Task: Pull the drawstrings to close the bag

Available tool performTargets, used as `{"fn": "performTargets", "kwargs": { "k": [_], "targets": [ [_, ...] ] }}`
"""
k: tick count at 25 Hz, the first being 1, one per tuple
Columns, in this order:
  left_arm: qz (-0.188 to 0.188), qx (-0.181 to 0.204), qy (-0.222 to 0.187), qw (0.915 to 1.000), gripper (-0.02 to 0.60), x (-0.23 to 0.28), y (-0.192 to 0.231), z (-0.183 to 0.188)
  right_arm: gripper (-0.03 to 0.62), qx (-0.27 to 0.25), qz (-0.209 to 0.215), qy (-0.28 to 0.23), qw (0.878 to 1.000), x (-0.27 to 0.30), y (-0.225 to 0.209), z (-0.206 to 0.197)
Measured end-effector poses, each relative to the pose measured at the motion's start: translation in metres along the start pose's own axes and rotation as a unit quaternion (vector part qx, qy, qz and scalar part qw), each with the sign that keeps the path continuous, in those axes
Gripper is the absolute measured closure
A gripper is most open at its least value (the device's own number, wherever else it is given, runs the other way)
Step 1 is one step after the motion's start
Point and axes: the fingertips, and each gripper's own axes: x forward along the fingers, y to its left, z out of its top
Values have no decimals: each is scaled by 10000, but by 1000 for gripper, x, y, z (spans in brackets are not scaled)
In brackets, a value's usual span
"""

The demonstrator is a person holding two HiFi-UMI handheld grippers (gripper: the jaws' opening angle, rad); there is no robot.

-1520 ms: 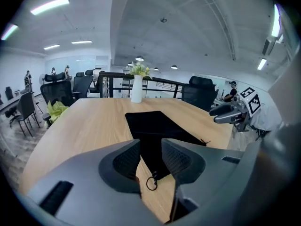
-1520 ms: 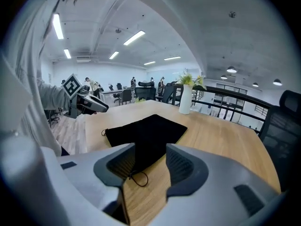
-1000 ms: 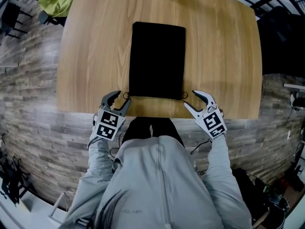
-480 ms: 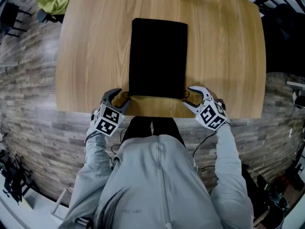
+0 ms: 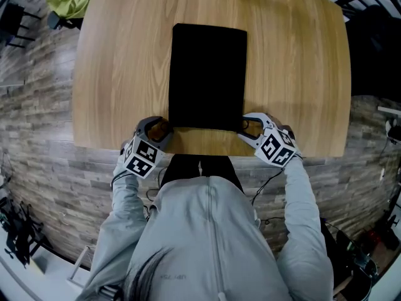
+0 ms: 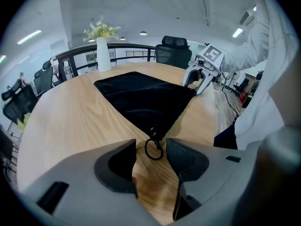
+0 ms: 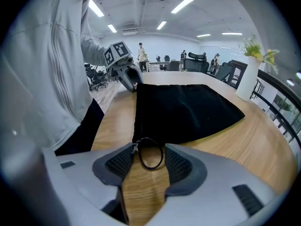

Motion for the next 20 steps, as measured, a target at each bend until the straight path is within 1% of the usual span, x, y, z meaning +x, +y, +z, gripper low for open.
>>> {"fn": "performTargets", "kwargs": {
  "k": [6,8,10,11,15,17,20],
  "targets": [
    [-19,28,69,10000,374,0,1,2,387,116,-22,-7,9999,-1,-2,1],
    [-20,27,66,10000,395,0,-1,2,408,89,-51,-1,9999,-2,-1,0],
    [4,-25,32,10000,421,-1,-3,1,497,57,-137,4,9999,-3,0,-1],
    [28,-69,4,10000,441,-2,-3,0,513,68,-185,-5,9998,-3,0,-1],
    [73,-229,-82,9997,515,-3,-2,-2,561,171,-348,-39,9992,-4,-2,-2],
    [51,-273,-68,9996,542,-2,-2,-2,566,255,-413,-77,9988,-5,-4,-3],
    [65,-369,-61,9993,551,-3,-2,-2,568,339,-548,-108,9979,-5,-3,-3]
  ]
}}
